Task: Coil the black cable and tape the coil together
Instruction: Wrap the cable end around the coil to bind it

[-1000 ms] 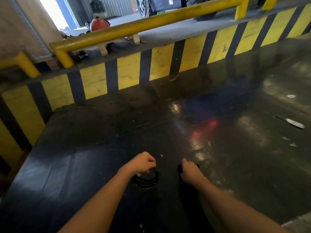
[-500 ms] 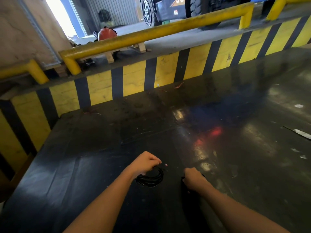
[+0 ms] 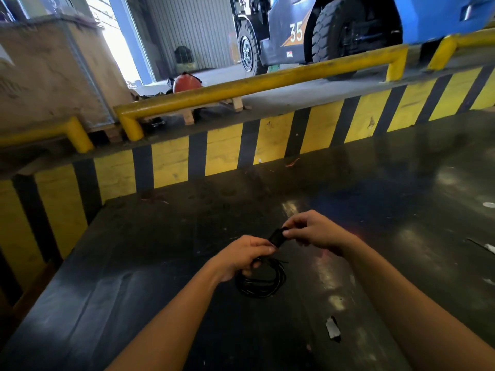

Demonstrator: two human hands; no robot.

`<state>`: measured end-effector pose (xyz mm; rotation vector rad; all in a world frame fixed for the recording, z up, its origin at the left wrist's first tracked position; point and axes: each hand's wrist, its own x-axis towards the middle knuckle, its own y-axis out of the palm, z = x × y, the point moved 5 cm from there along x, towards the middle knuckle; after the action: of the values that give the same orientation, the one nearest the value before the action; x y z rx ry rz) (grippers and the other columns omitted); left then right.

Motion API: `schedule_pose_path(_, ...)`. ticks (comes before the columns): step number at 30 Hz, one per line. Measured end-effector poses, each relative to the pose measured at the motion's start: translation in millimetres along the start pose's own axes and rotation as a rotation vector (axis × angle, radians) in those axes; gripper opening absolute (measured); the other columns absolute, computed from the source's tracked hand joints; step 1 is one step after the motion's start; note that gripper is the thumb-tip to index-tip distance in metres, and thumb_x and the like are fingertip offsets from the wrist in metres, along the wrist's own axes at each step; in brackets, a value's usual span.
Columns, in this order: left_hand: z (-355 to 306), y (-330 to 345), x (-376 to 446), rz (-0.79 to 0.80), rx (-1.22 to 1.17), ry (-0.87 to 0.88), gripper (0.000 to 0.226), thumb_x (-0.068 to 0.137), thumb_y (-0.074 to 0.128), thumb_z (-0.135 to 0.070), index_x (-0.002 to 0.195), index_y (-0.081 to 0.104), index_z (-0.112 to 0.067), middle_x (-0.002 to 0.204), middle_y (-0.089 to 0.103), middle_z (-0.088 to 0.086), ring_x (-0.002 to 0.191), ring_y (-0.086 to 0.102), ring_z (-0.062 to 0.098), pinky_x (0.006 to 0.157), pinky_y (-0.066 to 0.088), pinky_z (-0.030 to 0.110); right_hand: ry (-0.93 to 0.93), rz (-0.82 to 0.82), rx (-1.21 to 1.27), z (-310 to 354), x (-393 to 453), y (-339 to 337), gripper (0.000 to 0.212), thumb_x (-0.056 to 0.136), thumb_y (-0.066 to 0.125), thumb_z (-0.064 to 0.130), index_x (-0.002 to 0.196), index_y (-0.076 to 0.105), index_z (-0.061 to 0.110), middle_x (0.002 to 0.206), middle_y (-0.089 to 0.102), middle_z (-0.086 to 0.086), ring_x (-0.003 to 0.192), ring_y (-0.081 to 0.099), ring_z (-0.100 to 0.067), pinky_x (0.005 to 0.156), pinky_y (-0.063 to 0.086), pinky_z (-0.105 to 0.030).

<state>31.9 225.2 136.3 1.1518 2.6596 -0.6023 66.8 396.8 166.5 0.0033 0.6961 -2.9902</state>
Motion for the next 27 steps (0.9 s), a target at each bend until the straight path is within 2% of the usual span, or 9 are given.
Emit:
schedule_pose_path(2,-13,-2,-1,0.010,-0.035,0.037,0.018,0.092,0.057,-0.020,0.105,0.069,-0.022,0.054,0.054,-0.015,0.046,0.043,0.002,0.038,0.027,0.016,0.007,0.036,-0.037,3,2,-7,0.012,0.089,0.062,0.015,0.098,0.069,0.012,0.078,0.063,-0.007,0.057,0.052,-0.006,0.052,0.042,-0.019)
schedule_pose_path(4,-24,-3,-2,0.028,-0.051,0.058,0.018,0.093,0.057,-0.021,0.106,0.067,-0.023,0.054,0.056,-0.014,0.045,0.043,0.002,0.037,0.028,0.016,-0.018,0.062,-0.099,8,4,-12,0.011,0.089,0.063,0.017,0.097,0.070,0.016,0.078,0.065,-0.001,0.059,0.054,-0.003,0.056,0.043,-0.020)
schedule_pose_path(8,-36,-9,-4,0.080,-0.086,0.051,0.017,0.092,0.058,-0.029,0.100,0.068,-0.018,0.052,0.050,-0.007,0.044,0.037,0.006,0.038,0.028,0.016,-0.163,0.022,-0.210,26,6,-18,0.010,0.084,0.068,0.014,0.092,0.071,0.020,0.089,0.071,-0.002,0.085,0.066,-0.016,0.078,0.054,-0.033)
schedule_pose_path(9,-38,-10,-4,0.098,-0.082,0.051,0.021,0.092,0.057,-0.032,0.100,0.067,-0.014,0.052,0.048,-0.006,0.044,0.035,0.006,0.039,0.028,0.016,-0.193,0.007,-0.236,29,6,-19,0.012,0.083,0.069,0.014,0.088,0.071,0.025,0.088,0.071,0.001,0.085,0.066,-0.014,0.078,0.055,-0.032)
schedule_pose_path(11,-42,-11,-4,0.114,-0.061,0.050,0.024,0.092,0.056,-0.034,0.097,0.066,-0.013,0.051,0.046,-0.007,0.042,0.035,0.006,0.038,0.028,0.016,-0.246,-0.024,-0.292,34,5,-17,0.020,0.081,0.071,0.015,0.082,0.067,0.035,0.080,0.068,0.011,0.079,0.064,-0.001,0.071,0.051,-0.021)
schedule_pose_path(13,-44,-12,-2,0.102,-0.022,0.055,0.022,0.093,0.054,-0.033,0.092,0.066,-0.016,0.051,0.046,-0.007,0.041,0.036,0.005,0.038,0.029,0.016,-0.272,-0.053,-0.318,37,3,-14,0.021,0.081,0.072,0.016,0.082,0.066,0.037,0.076,0.066,0.016,0.075,0.062,0.006,0.067,0.047,-0.017)
schedule_pose_path(19,-53,-11,-1,0.054,0.074,0.125,0.022,0.097,0.049,-0.028,0.084,0.066,-0.020,0.052,0.047,-0.008,0.043,0.038,0.004,0.037,0.028,0.016,-0.309,-0.125,-0.286,37,-3,-12,0.010,0.084,0.068,0.018,0.088,0.067,0.028,0.077,0.065,0.011,0.074,0.064,-0.001,0.072,0.055,-0.026)
schedule_pose_path(22,-56,-10,-2,0.050,0.074,0.161,0.025,0.097,0.048,-0.029,0.079,0.065,-0.025,0.056,0.046,-0.006,0.045,0.039,0.005,0.038,0.028,0.016,-0.317,-0.128,-0.248,36,-7,-14,0.012,0.087,0.065,0.017,0.086,0.063,0.030,0.080,0.064,0.010,0.076,0.063,-0.003,0.072,0.054,-0.025)
schedule_pose_path(27,-58,-12,2,-0.056,0.107,0.179,0.025,0.098,0.046,-0.028,0.085,0.063,-0.015,0.052,0.045,-0.009,0.041,0.037,0.003,0.037,0.029,0.016,-0.342,-0.164,-0.189,37,-17,-14,0.013,0.088,0.063,0.015,0.087,0.063,0.027,0.082,0.064,0.006,0.078,0.062,-0.005,0.069,0.050,-0.022)
